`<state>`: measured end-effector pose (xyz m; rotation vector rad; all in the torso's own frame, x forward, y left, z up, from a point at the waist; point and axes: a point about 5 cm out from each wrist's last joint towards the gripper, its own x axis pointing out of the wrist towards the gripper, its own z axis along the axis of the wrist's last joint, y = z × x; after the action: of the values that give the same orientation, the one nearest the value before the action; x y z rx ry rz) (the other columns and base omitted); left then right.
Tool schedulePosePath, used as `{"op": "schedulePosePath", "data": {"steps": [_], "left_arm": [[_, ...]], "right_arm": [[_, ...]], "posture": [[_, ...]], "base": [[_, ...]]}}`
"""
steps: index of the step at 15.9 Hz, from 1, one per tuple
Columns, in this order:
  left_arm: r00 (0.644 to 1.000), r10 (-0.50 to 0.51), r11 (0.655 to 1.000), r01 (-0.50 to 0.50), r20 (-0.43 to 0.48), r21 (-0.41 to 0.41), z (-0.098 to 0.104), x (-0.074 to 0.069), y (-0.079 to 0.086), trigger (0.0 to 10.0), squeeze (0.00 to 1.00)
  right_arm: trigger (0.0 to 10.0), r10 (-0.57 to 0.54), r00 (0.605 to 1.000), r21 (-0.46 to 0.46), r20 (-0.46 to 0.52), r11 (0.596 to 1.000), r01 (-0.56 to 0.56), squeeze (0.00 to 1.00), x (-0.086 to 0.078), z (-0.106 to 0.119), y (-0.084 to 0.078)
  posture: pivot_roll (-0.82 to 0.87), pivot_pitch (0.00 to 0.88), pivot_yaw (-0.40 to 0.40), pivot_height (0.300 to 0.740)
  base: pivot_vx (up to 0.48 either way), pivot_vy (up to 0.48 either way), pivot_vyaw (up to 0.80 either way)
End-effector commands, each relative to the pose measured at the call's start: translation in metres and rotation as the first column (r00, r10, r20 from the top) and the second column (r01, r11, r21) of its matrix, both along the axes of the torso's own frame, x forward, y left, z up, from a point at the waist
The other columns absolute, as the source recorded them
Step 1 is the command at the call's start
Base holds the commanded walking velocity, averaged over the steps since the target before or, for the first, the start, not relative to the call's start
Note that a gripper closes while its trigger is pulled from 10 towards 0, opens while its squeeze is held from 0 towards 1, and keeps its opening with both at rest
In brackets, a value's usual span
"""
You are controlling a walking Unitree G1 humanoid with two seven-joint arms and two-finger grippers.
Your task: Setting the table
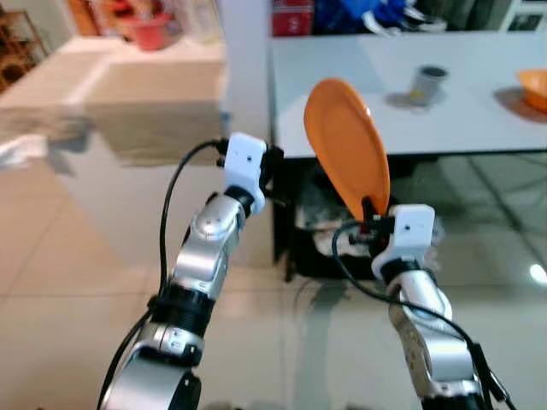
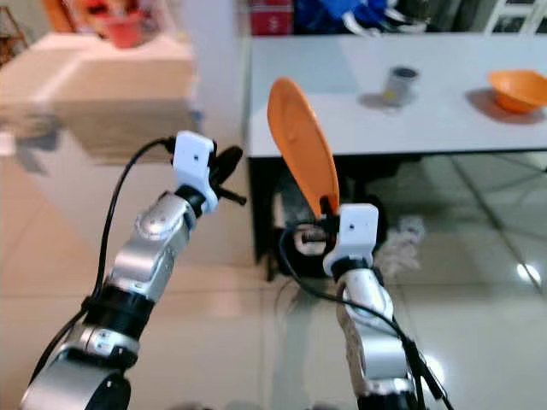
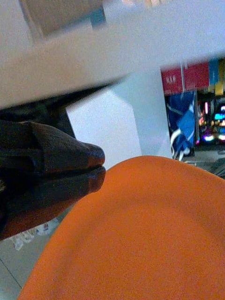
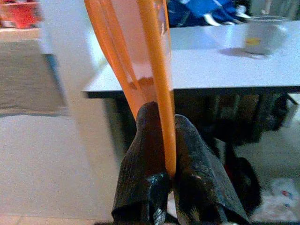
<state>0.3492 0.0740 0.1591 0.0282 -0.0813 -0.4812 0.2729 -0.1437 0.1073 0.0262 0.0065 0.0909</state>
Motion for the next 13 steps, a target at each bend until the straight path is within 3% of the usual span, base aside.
{"op": "schedulePosePath", "data": {"steps": [1,4,10,13], "left_arm": [[1.0,-0.018,1.0,0.018,0.024,0.01,0.005,0.001,-0.006,10.0,0.0],[1.0,0.008,1.0,-0.008,0.019,0.016,0.003,0.004,0.0,10.0,0.0],[0.995,0.104,0.995,-0.104,0.004,0.001,-0.001,0.001,0.035,10.0,0.0],[0.992,0.122,0.992,-0.122,0.021,-0.011,0.005,0.003,0.036,10.0,0.0]], "right_arm": [[0.0,-0.028,0.997,-0.001,0.068,1.0,0.028,0.0,0.003,0.013,-0.007],[0.0,-0.035,0.997,0.001,0.066,0.999,0.035,0.0,0.002,0.012,-0.007],[0.0,-0.025,0.998,-0.01,0.056,1.0,0.026,0.0,-0.001,0.005,-0.01],[0.0,-0.009,0.998,-0.014,0.063,1.0,0.01,0.0,0.002,0.007,-0.008]], "posture": [[-0.03,0.0,0.042,0.722],[-0.04,0.0,0.044,0.722],[-0.01,0.0,0.038,0.722],[0.0,0.0,0.034,0.722]], "base": [[0.262,-0.398,0.0],[0.264,-0.399,0.0],[0.266,-0.397,0.0],[0.281,-0.386,0.0]]}}
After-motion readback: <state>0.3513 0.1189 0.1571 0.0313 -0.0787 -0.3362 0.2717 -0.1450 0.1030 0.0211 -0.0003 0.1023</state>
